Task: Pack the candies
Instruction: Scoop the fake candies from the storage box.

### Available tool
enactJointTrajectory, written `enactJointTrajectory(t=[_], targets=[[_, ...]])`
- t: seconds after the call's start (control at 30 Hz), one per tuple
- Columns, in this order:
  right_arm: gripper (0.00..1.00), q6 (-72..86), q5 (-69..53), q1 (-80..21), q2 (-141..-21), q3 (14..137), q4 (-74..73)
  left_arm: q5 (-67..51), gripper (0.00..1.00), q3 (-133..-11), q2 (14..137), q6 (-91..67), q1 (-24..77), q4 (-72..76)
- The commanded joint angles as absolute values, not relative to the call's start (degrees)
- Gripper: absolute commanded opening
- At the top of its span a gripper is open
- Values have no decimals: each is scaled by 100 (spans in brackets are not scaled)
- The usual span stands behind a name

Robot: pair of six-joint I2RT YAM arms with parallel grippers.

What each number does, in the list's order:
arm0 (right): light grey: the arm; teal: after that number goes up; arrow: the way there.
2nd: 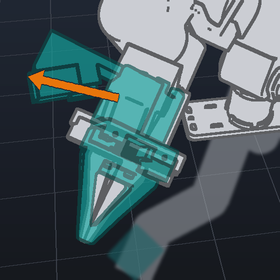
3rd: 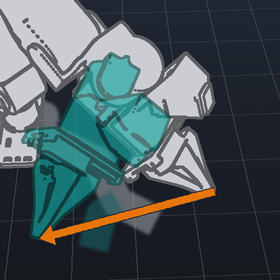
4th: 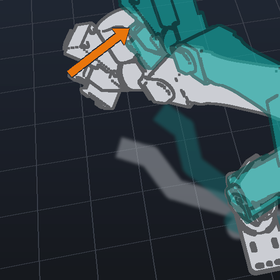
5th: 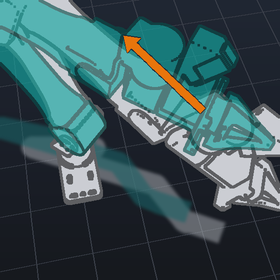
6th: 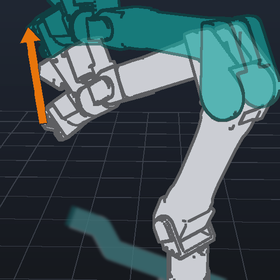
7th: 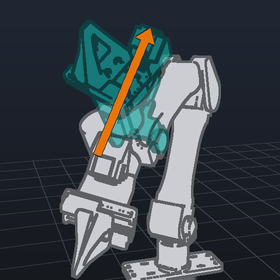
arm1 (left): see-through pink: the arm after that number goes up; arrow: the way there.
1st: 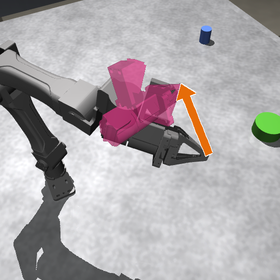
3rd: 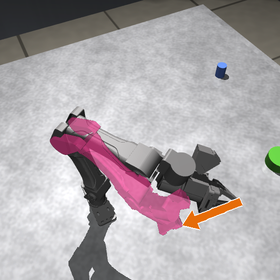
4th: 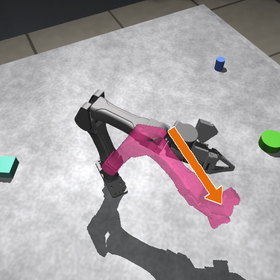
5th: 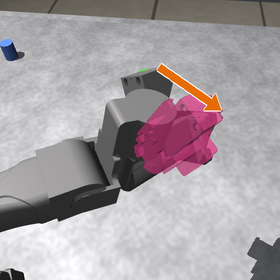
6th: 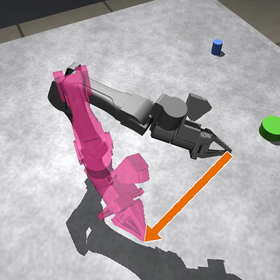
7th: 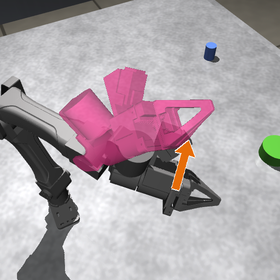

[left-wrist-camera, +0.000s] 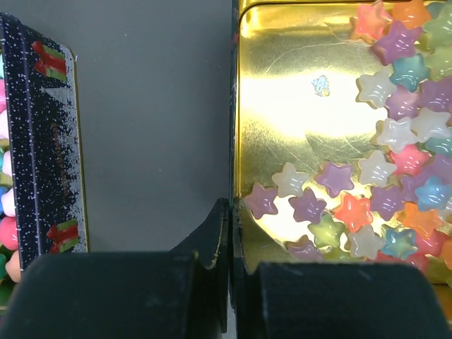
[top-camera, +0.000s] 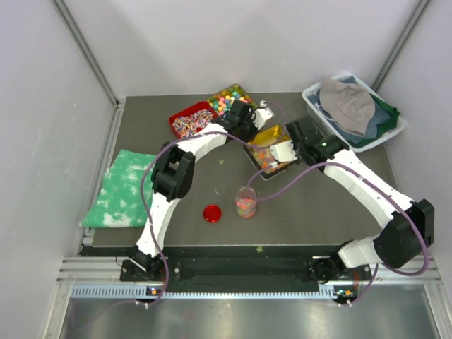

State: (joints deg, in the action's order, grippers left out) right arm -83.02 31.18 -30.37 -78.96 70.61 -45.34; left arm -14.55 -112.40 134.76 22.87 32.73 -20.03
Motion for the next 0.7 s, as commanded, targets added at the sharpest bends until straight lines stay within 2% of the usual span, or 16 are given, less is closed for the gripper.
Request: enactJointTrajectory(t=[0.0,0.3,0.47,0.67], targets=[[0,-8175,3349,-3111,-7910,7952,-4482,-1704,0,-11443,13008,1671,3305,-1432],[0,-6531,2752,-2998,-7708,8876,-5150,-2004,0,-11505,12920,968,3252,-1222],[0,-5951,2058,-2515,-7357,8904,-5519,-2214,0,-11137,12570,555,3199,-1020],[0,-5748,1933,-2276,-7321,8763,-5774,-2426,0,-10960,12305,185,3138,-932]])
